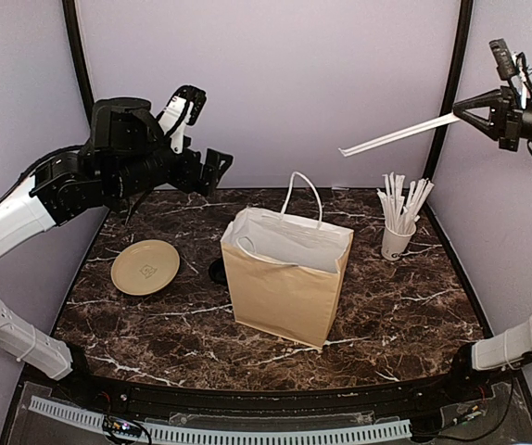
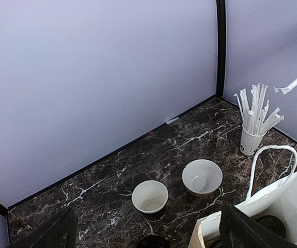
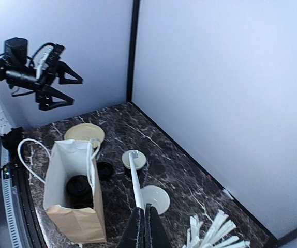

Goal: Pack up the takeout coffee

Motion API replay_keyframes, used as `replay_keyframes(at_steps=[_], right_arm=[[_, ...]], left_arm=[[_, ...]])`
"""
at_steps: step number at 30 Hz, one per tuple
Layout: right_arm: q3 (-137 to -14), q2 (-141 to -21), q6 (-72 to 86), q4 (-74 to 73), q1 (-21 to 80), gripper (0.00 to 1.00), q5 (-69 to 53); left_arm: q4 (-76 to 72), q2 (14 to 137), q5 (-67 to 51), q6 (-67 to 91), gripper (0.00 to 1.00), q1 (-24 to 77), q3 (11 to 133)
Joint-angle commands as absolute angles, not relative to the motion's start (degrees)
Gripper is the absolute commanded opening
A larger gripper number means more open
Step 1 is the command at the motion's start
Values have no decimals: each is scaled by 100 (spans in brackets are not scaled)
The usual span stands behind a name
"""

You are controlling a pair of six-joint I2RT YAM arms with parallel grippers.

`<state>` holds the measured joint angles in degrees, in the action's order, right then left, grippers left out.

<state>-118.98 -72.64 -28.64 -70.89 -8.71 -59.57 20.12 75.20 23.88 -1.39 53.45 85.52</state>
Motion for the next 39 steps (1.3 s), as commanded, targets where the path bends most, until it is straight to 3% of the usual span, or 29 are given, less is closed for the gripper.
replay_keyframes(at_steps=[1,6,19,27,28,30,33,36,39], right_arm=[[-11902,-7323,-2902,-7183,-588,0,-7443],[-11697,-7403,-2410,-6558,270,0,-7323],[-10695,-8154,-2339,-5572,3069,0,-4427],[-10459,-9090,-1926,-4936,3900,0,-4137],[-10437,-9188,-1931,-4960,3989,2,-4127],[-10509,-9313,-2159,-5256,4083,24,-4258],[-10691,-9169,-2545,-5753,4009,41,-4341],[-10657,-8737,-2633,-5768,3492,48,-4497],[-10442,-8405,-2574,-5664,2709,48,-4571]], left_arm=[[2067,7331,2538,-53,98,5318,8598],[2106,7189,2676,-44,98,5318,8532],[2230,6929,2935,-19,98,5318,8445],[2227,6873,2995,-18,98,5320,8321],[2221,6873,2990,-18,98,5319,8305],[2197,6877,2982,-18,98,5323,8257],[2216,6898,2976,-22,99,5320,8232],[2194,6893,2994,-29,99,5319,8202],[2113,6893,3014,-74,99,5320,8112]])
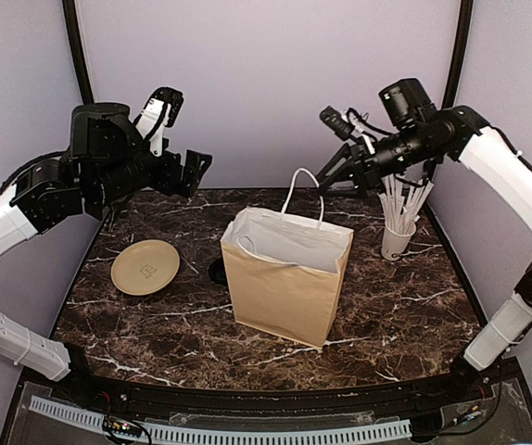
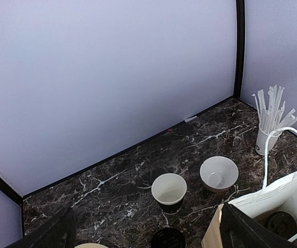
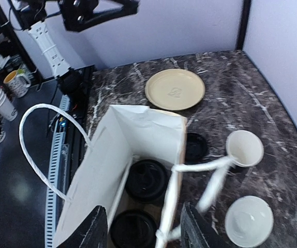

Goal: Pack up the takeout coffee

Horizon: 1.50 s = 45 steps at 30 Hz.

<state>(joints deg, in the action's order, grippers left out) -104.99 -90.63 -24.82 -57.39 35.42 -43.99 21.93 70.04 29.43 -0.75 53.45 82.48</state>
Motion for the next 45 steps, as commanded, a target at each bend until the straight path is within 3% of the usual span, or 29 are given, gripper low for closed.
replay_keyframes(at_steps=[1,10,14,19,26,45], right_arm=[[-10314,-8308,-2532,-5603,2462,45,-4516],[-8571,-7470,-2107,-5008,407,31,-3218],[-8088,-7381,-1914,-4737,-200,31,-2731],[-7894,-7515,-1742,-4409,-246,39,-2345],[-7937,-7941,-1592,-4134,-247,41,-2417],[-7989,-8607,-1390,-3666,-246,29,-2625]], left_arm=[[2073,6896,3010,-104,99,5318,8093],[2012,6948,2988,-172,99,5317,8070],[1925,6902,2980,-186,99,5318,7959],[1893,6941,2928,-173,99,5317,7894],[1930,6829,2919,-88,99,5323,7819],[1870,6933,2892,-103,99,5317,7759]])
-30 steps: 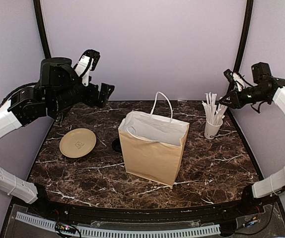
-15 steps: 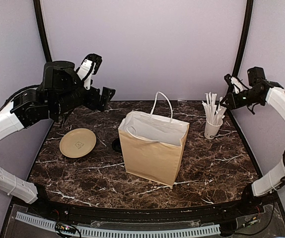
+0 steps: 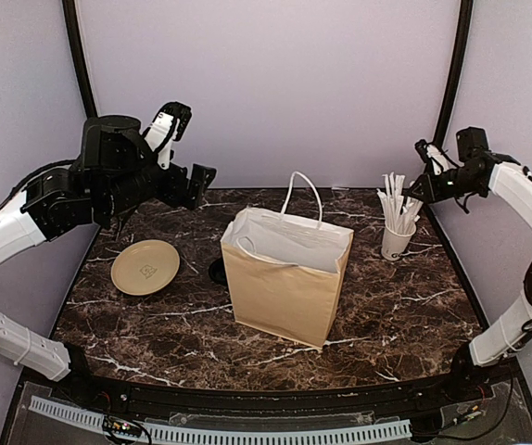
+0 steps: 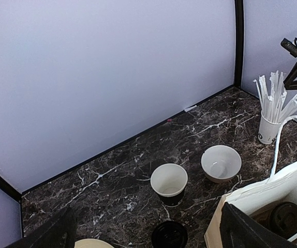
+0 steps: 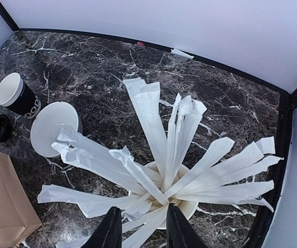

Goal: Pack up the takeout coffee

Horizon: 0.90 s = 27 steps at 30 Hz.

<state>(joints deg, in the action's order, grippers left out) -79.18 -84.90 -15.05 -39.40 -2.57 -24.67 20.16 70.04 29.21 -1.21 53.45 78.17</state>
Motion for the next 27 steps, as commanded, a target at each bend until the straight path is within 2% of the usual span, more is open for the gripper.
replay_keyframes(at_steps=[1,6,9,11,27], right_arm=[[-8001,-8631,-1378,-3665,-246,29,-2646],[-8017,-8731,-1400,-3671,-246,23,-2758],[-8054,-8743,-1414,-3716,-246,5,-2806],[-8076,-8666,-1409,-3757,-246,0,-2806],[-9500,-7274,-1454,-4968,-246,0,-2373]], left_arm=[[1874,6934,2892,-111,99,5317,7760],[1873,6935,2909,-115,99,5318,7756],[1874,6947,2912,-107,99,5317,7744],[1883,6964,2903,-107,99,5322,7751],[1902,7132,2864,-253,99,5324,7962]])
